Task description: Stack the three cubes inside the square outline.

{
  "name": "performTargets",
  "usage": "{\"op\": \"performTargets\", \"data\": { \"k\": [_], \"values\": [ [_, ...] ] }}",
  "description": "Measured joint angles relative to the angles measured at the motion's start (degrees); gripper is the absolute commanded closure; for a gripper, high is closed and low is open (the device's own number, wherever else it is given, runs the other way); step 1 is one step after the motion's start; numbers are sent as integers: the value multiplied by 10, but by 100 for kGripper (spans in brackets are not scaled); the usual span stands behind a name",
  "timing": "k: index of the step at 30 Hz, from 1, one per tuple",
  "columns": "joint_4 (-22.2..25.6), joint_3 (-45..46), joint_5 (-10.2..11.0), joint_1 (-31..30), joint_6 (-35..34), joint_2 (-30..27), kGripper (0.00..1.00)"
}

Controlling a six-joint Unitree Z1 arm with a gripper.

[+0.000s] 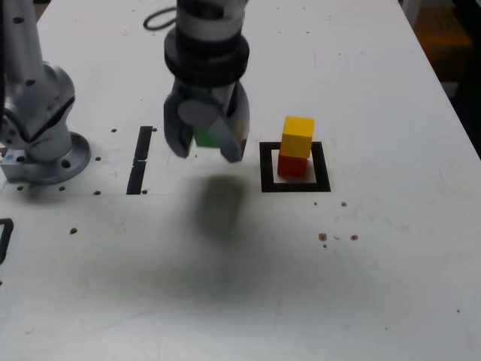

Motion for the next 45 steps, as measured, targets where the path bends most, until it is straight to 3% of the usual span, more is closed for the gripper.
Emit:
{"op": "performTargets", "data": {
  "k": [11,21,28,45],
  "values": [
    [133,-177,14,25,-4,41,78],
    [238,-350,4,35,0,105,77],
    [249,-397,-15,45,13,149,77],
    [241,-412,-36,73,40,194,77]
  ]
}}
